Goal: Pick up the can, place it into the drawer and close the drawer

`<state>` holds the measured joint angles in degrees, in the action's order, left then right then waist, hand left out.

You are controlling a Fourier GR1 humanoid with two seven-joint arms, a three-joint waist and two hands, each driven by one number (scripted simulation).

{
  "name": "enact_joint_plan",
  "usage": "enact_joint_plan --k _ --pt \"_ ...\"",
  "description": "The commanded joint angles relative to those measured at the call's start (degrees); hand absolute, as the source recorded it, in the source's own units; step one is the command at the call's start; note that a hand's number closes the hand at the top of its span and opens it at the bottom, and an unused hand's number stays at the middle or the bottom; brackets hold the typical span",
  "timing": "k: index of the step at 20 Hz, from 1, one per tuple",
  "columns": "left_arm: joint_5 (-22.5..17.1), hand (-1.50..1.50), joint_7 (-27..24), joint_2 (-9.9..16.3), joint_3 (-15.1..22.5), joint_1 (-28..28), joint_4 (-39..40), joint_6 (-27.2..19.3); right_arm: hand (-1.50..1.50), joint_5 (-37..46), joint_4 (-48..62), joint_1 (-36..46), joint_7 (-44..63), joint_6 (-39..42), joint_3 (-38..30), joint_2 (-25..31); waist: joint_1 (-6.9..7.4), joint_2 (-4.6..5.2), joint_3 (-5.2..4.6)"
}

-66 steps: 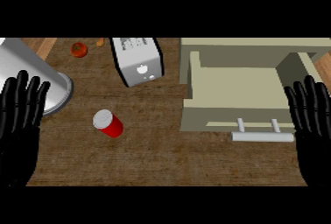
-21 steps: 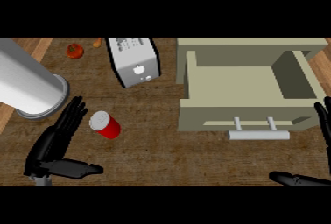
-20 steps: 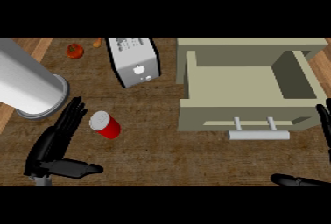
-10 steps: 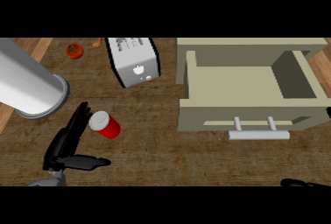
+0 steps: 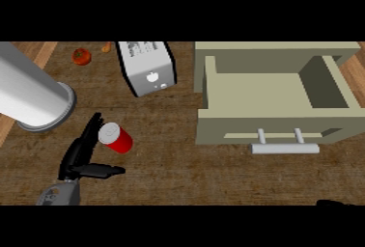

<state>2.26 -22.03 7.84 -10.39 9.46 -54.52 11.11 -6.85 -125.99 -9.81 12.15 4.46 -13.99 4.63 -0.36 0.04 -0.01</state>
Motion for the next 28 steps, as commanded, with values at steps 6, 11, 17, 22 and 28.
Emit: enact_joint_plan --k 6,11,17,22,28 --pt "0.59 -1.5 -10.45 1.47 -3.01 8.35 20.79 -1.93 -1.5 -1.95 -4.75 -0.47 5.7 1.42 -2.21 1.6 -0.26 0.05 -0.04" --pt "0.9 -1.5 -14.52 3.8 -3.4 13.22 29.58 -0.06 -1.5 3.21 -2.36 2.98 5.08 -0.54 2.32 -0.91 -0.12 0.08 -0.04" --pt "1.49 -1.5 -17.39 5.1 -3.32 18.71 35.58 2.32 -1.5 0.79 -3.53 -0.41 3.26 1.73 0.1 -1.28 -0.41 0.12 -0.05" --pt "3.03 -1.5 -17.78 2.48 -1.39 20.92 37.99 3.86 -1.5 0.98 -3.41 3.65 6.62 -0.1 -1.15 0.28 -0.38 0.14 -0.05" --pt "2.54 1.5 -19.06 1.56 -1.5 24.2 39.66 7.91 -1.5 3.96 -3.12 1.88 2.48 -0.55 1.56 -3.17 -0.57 0.24 -0.06"
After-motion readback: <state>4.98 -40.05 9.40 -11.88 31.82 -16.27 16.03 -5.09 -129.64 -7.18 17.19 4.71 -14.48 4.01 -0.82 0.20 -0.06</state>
